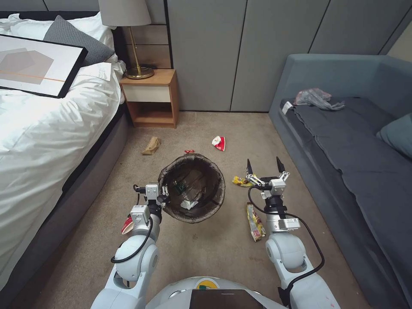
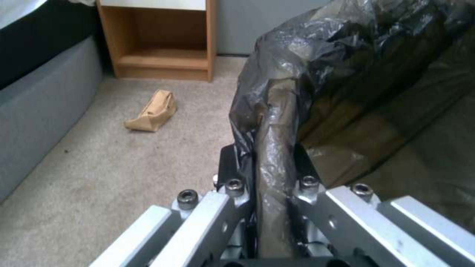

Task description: Pick up the trash bin, then pick up the garbage from the floor and place it into the trash bin.

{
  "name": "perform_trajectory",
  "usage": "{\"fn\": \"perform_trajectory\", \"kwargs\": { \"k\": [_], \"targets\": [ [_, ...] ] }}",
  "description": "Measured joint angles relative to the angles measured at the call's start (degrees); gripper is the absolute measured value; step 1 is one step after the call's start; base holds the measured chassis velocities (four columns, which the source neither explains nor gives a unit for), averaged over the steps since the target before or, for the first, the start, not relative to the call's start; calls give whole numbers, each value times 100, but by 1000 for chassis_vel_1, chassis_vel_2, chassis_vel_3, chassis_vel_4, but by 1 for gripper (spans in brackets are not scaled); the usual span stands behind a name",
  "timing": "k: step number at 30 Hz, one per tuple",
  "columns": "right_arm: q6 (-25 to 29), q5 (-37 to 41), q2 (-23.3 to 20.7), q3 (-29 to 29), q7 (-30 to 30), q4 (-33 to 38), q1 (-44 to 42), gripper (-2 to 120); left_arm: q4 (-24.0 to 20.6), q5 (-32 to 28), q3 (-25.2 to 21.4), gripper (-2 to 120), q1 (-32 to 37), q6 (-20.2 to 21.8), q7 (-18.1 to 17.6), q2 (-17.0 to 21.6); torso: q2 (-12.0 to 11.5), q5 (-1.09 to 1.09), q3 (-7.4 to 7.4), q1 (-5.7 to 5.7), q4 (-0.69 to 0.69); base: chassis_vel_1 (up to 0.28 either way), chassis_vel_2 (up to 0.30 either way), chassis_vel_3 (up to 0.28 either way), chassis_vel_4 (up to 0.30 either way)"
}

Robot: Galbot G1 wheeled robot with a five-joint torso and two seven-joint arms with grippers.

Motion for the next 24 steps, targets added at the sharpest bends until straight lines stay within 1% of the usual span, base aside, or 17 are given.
{"fn": "perform_trajectory", "kwargs": {
  "k": [4,5,6,7,9,10,11,12,14,16,17,19,20,21,22,23,24],
  "targets": [
    [23,-134,-59,-39,59,-82,91,100,-4,-3,8,3,9,1,1,11,0,1,-3,-1,-4,-28,21,-11,-7],
    [-143,-132,-100,-87,165,-93,139,100,-8,-4,2,3,13,2,2,14,1,0,-3,-1,-4,53,-77,-73,45],
    [-143,-132,-100,-87,165,-93,139,100,-8,-4,2,3,13,2,2,14,1,0,-3,-1,-4,53,-77,-73,45],
    [-450,-43,-172,-160,270,-114,214,100,-15,-4,-10,3,18,2,1,17,1,1,-3,-2,-5,53,-45,-61,45],
    [-552,0,-194,-186,298,-125,243,100,-17,-4,-15,3,19,2,0,17,1,1,-4,-2,-5,37,-45,-61,20],
    [-1060,261,-288,-281,372,-210,422,100,-25,-4,-25,3,26,2,0,13,1,0,-4,-2,-1,0,0,0,0],
    [-1368,422,-332,-333,408,-274,526,100,-32,-4,-26,3,29,3,0,10,1,0,-4,-2,-2,0,0,0,0],
    [-1522,501,-354,-356,422,-303,571,100,-35,-3,-27,3,31,3,0,7,1,0,-3,-1,-1,0,0,0,0],
    [-1522,501,-354,-356,422,-303,571,100,-35,-3,-27,3,31,3,0,7,1,0,-3,-1,-1,0,0,0,0],
    [-2174,826,-442,-418,452,-398,739,100,-43,0,-29,3,42,5,1,-1,1,2,-3,-1,-1,0,0,0,0],
    [-2306,887,-459,-426,458,-415,769,100,-46,1,-29,3,45,5,1,-3,0,2,-3,-1,-1,0,0,0,0],
    [-2398,928,-469,-432,462,-424,788,100,-47,2,-30,3,47,5,1,-3,0,1,-3,-1,-1,0,0,0,0],
    [-2805,1097,-506,-448,478,-459,858,100,-49,5,-32,3,55,5,1,-7,1,0,-2,-1,-1,0,0,0,0],
    [-2805,1097,-506,-448,478,-459,858,100,-49,5,-32,3,55,5,1,-7,1,0,-2,-1,-1,0,0,0,0],
    [-2985,1165,-521,-453,486,-477,885,100,-50,8,-34,3,59,6,1,-8,0,0,-2,-1,0,0,0,0,0],
    [-3431,1401,-560,-483,520,-547,952,100,-56,12,-45,3,73,6,2,-12,1,0,-2,-1,-4,0,0,0,0],
    [-3431,1401,-560,-483,520,-547,952,100,-56,12,-45,3,73,6,2,-12,1,0,-2,-1,-4,0,0,0,0]
  ]
}}
